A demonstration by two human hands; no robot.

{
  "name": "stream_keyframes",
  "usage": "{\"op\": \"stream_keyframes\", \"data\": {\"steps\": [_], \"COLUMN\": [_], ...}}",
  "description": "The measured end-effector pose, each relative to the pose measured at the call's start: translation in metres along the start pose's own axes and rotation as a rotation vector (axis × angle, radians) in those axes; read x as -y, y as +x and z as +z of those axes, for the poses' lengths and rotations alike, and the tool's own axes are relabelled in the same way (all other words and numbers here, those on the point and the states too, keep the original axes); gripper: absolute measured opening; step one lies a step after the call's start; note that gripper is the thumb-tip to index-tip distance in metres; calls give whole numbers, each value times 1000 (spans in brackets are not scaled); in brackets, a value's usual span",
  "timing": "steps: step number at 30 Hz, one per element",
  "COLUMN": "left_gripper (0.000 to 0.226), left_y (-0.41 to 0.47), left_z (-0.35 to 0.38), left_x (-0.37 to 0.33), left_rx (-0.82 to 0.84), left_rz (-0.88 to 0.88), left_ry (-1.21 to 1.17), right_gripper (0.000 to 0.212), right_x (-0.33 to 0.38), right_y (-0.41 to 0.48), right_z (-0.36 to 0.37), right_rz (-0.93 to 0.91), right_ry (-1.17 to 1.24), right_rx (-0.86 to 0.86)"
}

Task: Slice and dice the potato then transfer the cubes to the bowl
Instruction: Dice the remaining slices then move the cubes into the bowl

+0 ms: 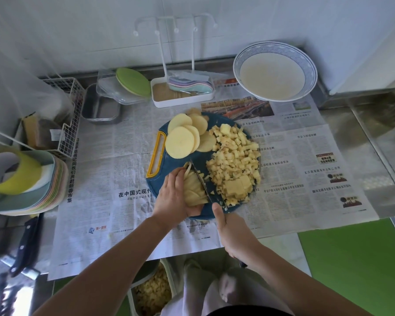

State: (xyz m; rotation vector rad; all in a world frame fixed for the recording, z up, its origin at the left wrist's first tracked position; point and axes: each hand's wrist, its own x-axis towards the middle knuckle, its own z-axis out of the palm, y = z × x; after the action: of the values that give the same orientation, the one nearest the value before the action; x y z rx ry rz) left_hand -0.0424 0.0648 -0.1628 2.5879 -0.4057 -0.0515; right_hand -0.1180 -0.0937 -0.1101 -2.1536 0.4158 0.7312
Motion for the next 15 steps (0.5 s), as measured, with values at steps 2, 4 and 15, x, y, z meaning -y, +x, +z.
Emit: {"op": "stream_keyframes", "data": {"steps": [2,4,15], "left_gripper": [109,110,99], "left_y": [0,0,-3], "left_z": [0,0,-2], "left_x": [-1,-2,-2], "left_rx": [-7,-6,-52], "left_rz": [-5,-14,31], "left_ry": [12,12,-44], "right_gripper": [60,61,59], "right_x": [3,7,-5], "right_y": [3,9,-9], "right_z": [7,14,3], "right_rz": [-10,-24,101], "right_ry": [-50,-65,662], "right_rx": [-49,-98,17]}}
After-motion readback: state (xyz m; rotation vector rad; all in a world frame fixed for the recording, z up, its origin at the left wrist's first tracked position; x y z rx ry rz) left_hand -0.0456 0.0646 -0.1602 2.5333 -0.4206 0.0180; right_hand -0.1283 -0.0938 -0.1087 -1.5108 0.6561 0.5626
